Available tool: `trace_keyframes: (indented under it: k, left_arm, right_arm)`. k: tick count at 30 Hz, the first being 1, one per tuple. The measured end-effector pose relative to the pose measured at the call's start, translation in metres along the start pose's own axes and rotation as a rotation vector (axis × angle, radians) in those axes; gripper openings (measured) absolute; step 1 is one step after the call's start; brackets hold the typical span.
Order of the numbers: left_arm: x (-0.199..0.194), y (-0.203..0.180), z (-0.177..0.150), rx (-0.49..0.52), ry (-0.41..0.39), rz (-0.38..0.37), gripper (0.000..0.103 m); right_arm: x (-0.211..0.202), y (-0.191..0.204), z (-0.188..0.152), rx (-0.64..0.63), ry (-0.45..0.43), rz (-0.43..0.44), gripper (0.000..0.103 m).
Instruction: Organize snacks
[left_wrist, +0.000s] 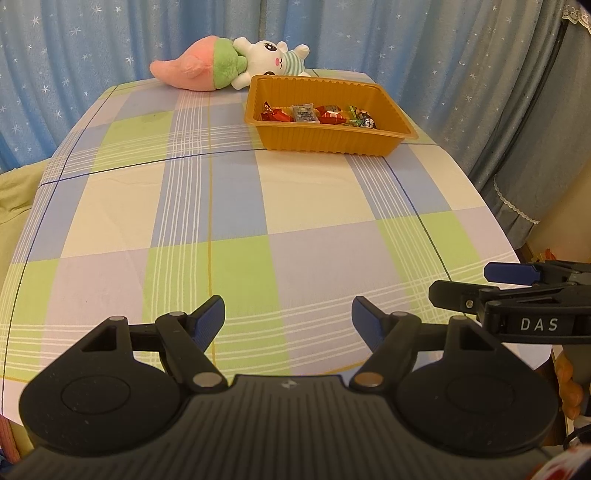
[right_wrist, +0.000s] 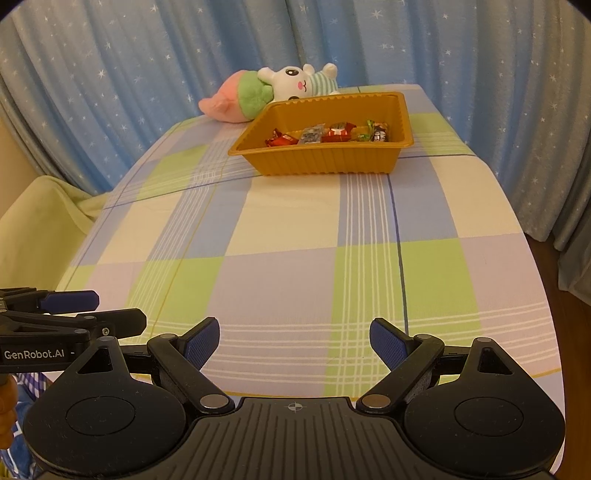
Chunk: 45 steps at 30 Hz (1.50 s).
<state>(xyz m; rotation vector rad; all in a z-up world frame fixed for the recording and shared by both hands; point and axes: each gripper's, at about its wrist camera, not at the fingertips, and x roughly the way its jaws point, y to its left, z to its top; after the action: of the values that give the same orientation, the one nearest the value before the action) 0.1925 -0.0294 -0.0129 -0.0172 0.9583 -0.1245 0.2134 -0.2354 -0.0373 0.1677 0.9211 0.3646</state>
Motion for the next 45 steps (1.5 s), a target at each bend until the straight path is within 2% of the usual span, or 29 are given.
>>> trace_keyframes:
  k: [45]
  left_arm:
    - [0.022, 0.001, 0.022, -0.050, 0.005, 0.036, 0.074]
  right_arm:
    - [0.019, -0.008, 0.025, -0.029, 0.021, 0.025, 0.088]
